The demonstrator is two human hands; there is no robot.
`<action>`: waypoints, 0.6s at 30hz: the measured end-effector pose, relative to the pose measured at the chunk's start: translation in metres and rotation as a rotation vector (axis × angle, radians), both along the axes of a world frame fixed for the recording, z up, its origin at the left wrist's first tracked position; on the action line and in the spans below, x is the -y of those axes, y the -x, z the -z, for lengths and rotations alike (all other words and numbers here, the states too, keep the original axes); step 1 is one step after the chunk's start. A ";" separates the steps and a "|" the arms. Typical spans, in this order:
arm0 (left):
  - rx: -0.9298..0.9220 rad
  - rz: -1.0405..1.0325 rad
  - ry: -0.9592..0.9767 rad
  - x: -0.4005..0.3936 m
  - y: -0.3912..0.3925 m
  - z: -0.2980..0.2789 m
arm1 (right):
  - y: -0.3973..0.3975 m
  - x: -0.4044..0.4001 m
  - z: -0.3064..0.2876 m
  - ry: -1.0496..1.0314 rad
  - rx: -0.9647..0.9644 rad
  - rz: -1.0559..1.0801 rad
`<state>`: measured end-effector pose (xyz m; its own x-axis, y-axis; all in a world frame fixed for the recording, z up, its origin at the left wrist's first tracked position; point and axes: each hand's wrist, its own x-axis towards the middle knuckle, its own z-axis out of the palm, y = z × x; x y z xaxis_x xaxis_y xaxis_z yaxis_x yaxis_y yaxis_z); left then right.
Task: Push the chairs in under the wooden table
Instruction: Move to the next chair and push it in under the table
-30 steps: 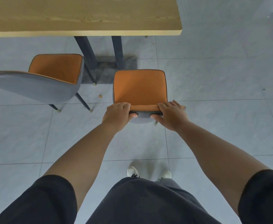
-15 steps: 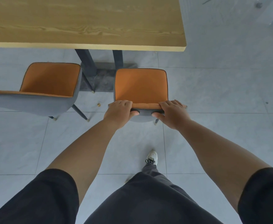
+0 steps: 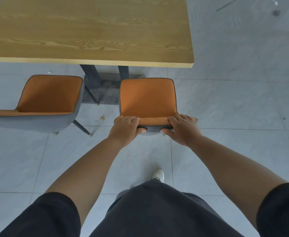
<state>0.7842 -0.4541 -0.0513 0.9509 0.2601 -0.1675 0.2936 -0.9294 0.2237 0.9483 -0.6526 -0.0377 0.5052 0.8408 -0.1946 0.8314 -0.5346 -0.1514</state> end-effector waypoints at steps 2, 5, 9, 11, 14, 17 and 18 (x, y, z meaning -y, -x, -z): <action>0.000 0.007 0.003 -0.002 0.003 0.000 | 0.003 -0.001 0.001 0.007 0.001 0.016; -0.001 0.012 0.016 -0.007 0.012 -0.002 | 0.014 -0.005 0.002 0.013 -0.008 0.026; -0.038 0.006 0.031 -0.012 0.012 -0.005 | 0.023 -0.007 -0.001 0.015 -0.044 0.068; -0.058 0.010 0.040 -0.012 0.010 -0.007 | 0.024 -0.008 -0.003 0.036 -0.041 0.070; -0.095 0.020 0.022 -0.013 0.009 -0.010 | 0.025 -0.008 -0.005 0.066 -0.073 0.080; -0.072 0.049 0.003 -0.017 0.001 -0.019 | 0.021 -0.003 -0.009 -0.010 -0.097 0.135; -0.054 0.058 -0.001 -0.019 -0.005 -0.023 | 0.017 0.002 -0.011 -0.044 -0.092 0.152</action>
<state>0.7890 -0.4354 -0.0285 0.9539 0.2049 -0.2191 0.2509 -0.9454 0.2081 0.9317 -0.6549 -0.0267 0.6088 0.7647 -0.2111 0.7230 -0.6444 -0.2491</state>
